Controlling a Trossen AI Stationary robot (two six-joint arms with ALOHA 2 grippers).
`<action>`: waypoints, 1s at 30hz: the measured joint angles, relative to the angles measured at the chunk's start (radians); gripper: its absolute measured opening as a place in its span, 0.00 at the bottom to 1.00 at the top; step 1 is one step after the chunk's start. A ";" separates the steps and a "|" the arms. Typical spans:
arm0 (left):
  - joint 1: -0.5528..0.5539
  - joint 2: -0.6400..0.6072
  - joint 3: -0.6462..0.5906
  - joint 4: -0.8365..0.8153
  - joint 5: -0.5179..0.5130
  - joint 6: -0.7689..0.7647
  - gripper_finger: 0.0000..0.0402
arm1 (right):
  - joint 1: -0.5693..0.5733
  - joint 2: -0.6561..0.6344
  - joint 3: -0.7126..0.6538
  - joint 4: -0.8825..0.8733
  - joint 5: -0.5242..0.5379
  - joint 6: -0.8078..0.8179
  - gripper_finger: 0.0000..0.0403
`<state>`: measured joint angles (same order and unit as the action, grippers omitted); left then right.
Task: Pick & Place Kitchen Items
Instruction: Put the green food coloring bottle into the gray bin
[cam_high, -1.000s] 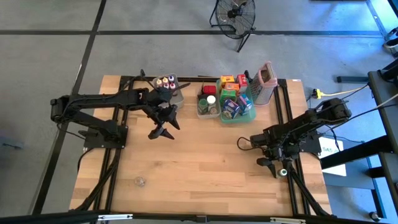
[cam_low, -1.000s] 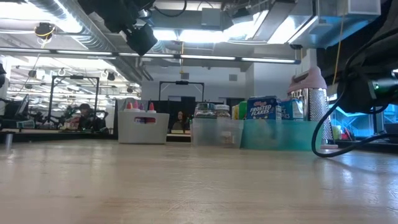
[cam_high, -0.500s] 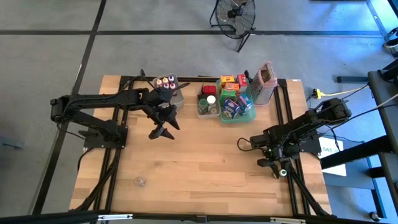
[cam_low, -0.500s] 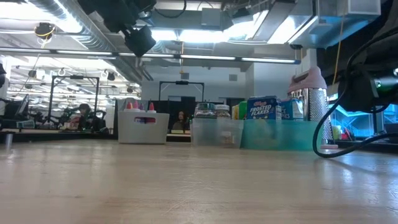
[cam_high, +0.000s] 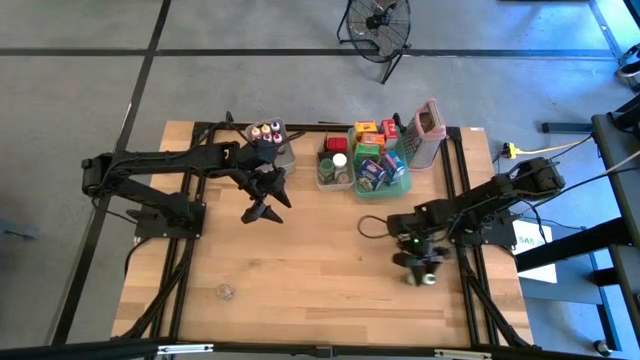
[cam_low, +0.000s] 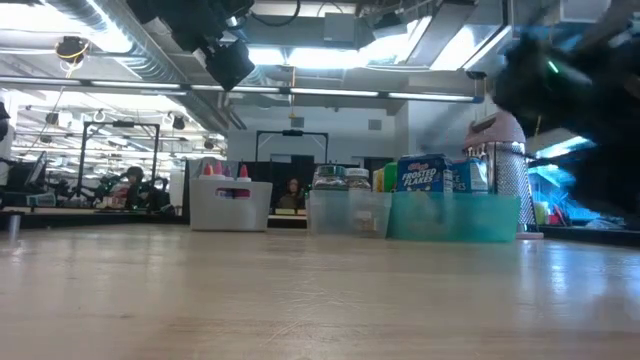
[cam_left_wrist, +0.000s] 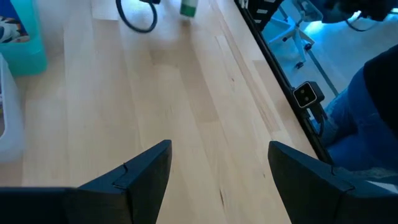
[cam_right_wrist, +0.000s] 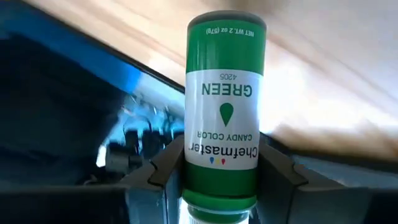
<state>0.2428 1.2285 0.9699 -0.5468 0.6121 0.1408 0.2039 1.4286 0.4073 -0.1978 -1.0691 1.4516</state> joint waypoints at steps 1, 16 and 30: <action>0.000 0.000 0.000 0.000 0.000 0.000 0.65 | -0.004 0.000 0.025 0.022 0.035 -0.002 0.36; 0.001 0.000 0.000 0.001 -0.001 -0.019 0.65 | -0.134 -0.045 0.623 0.063 0.509 -0.524 0.36; -0.034 -0.021 0.000 0.717 0.123 -0.201 0.65 | -0.225 -0.044 1.095 -0.024 0.718 -1.316 0.36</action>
<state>0.2084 1.2073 0.9695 0.1703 0.7353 -0.0600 -0.0208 1.3846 1.5021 -0.2216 -0.3510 0.1356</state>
